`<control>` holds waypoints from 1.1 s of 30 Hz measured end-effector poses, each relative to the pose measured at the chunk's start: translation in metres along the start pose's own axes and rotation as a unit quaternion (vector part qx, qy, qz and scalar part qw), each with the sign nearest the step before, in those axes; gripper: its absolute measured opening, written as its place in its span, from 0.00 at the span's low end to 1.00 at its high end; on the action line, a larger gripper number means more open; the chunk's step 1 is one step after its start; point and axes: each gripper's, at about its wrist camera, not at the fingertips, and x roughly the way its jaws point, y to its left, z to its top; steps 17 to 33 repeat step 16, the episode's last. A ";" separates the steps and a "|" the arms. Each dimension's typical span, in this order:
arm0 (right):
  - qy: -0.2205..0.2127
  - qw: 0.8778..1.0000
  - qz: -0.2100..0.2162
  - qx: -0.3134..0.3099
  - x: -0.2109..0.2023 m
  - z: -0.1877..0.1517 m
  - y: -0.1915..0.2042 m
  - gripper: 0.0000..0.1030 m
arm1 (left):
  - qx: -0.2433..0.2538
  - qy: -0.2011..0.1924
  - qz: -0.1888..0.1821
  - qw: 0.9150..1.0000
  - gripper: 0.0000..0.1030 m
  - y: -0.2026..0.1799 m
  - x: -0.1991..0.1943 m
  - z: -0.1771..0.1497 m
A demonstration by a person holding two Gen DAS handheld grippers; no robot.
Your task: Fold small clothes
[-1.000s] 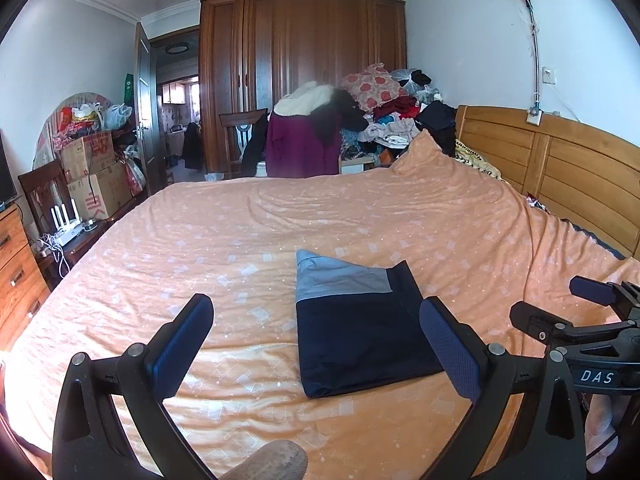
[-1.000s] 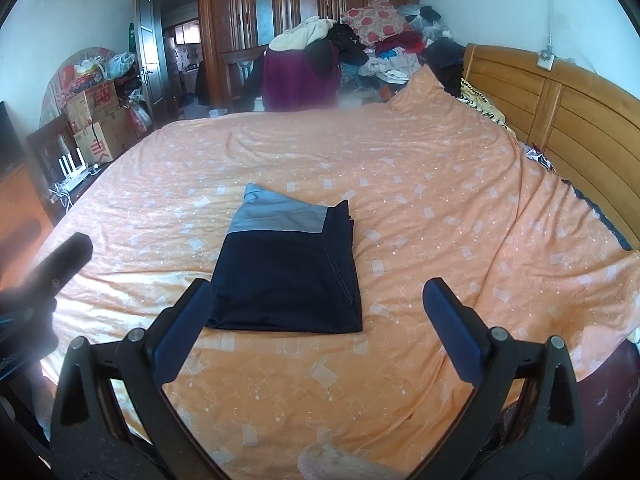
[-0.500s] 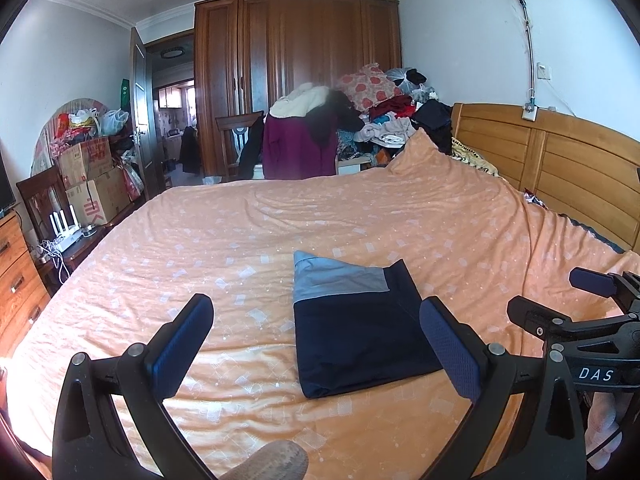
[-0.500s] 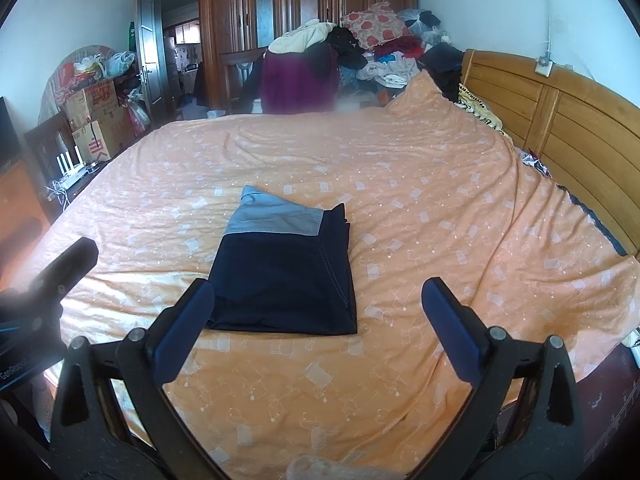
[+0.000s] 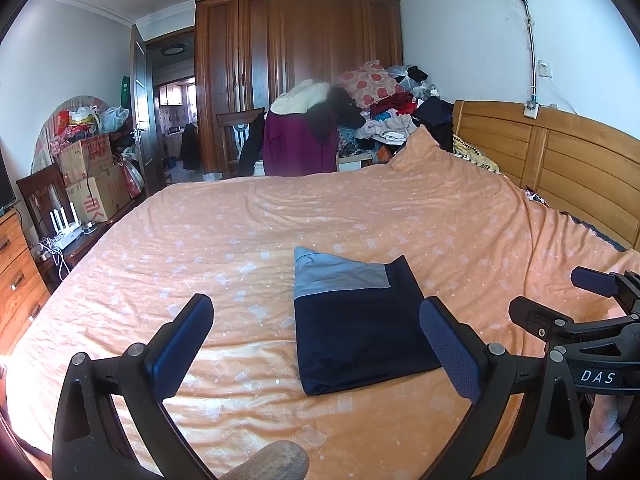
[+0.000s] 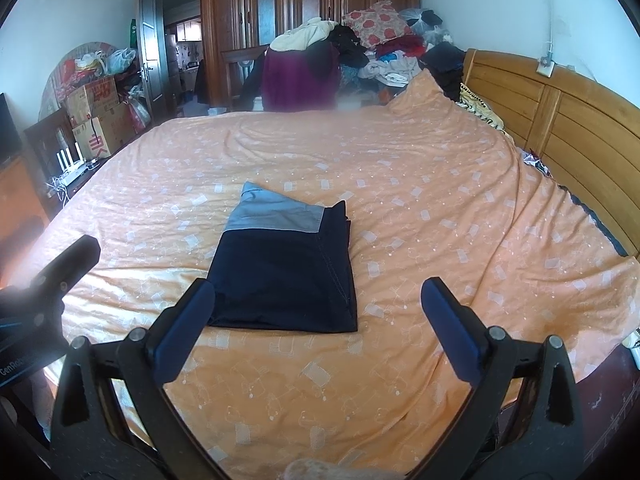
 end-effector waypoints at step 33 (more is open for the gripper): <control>0.002 1.000 0.002 -0.006 0.003 -0.001 0.003 0.98 | -0.007 0.011 -0.002 1.000 1.00 0.012 0.008 -0.002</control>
